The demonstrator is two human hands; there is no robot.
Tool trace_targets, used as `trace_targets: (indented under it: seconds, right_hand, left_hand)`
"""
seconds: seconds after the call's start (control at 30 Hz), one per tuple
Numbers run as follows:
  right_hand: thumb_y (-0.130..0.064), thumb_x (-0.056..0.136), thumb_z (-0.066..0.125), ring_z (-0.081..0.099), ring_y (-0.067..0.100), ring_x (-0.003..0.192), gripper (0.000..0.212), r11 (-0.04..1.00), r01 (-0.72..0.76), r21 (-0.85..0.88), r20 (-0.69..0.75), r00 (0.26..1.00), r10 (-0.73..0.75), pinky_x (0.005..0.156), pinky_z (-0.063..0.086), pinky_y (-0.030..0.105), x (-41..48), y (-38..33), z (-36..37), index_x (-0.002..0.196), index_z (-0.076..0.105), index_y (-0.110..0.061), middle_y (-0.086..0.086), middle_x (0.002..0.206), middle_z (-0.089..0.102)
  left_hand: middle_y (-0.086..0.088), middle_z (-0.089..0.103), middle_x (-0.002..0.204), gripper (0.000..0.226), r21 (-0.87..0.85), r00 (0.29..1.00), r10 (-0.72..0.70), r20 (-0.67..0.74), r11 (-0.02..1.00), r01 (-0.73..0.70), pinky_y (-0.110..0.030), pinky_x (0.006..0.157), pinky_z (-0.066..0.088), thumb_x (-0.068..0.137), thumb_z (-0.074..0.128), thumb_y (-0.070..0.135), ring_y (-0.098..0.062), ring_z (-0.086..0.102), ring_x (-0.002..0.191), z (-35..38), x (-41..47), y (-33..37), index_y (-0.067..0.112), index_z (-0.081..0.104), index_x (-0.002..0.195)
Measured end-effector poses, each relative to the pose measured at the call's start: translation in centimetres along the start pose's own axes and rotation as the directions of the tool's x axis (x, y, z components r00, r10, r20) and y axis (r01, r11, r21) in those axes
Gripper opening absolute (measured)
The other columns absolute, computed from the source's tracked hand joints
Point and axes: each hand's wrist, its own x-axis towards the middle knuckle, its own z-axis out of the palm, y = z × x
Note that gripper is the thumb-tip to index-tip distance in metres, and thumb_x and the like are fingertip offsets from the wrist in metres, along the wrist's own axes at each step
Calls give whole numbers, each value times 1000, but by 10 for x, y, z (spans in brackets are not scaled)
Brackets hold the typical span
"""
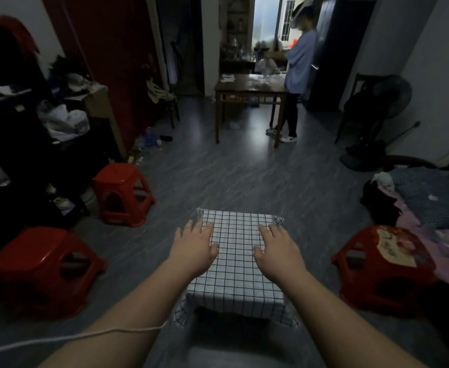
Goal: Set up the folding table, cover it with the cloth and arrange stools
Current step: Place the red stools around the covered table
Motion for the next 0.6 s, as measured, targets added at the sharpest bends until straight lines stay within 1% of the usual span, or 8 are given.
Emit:
trace_targets:
  seconds: [0.13, 0.37, 0.47, 0.6]
  right_hand:
    - [-44, 100, 39, 8, 24, 153, 66, 999, 40, 8, -25, 999, -40, 123, 16, 47, -51, 29, -15, 159, 15, -25, 2, 166, 13]
    - [-45, 99, 41, 9, 24, 153, 67, 996, 94, 5, -27, 995, -94, 123, 17, 47, -140, 67, -30, 158, 18, -26, 3, 166, 17]
    - [-44, 99, 41, 10, 25, 153, 67, 992, 123, 13, -6, 992, -123, 123, 18, 46, -169, 69, -32, 158, 17, -25, 4, 166, 17]
    - [-45, 98, 42, 11, 26, 153, 67, 981, 191, 26, 12, 981, -191, 123, 18, 46, -189, 58, -31, 158, 18, -25, 5, 165, 18]
  left_hand:
    - [-5, 16, 165, 66, -11, 999, -34, -23, 999, 34, -54, 122, 11, 100, 37, 50, -29, 10, 152, 2, -52, 38, 27, 14, 157]
    - [-4, 13, 166, 67, 9, 998, -67, 9, 998, 67, -54, 122, 11, 100, 38, 51, -29, 9, 152, 14, -144, 94, 27, 13, 157]
    - [-4, 14, 165, 67, 20, 996, -83, 6, 996, 83, -55, 121, 11, 99, 37, 52, -29, 9, 152, 16, -178, 103, 27, 13, 157]
    - [-5, 16, 165, 68, 19, 989, -145, -9, 989, 145, -54, 121, 14, 99, 36, 53, -30, 11, 152, 13, -215, 95, 27, 13, 157]
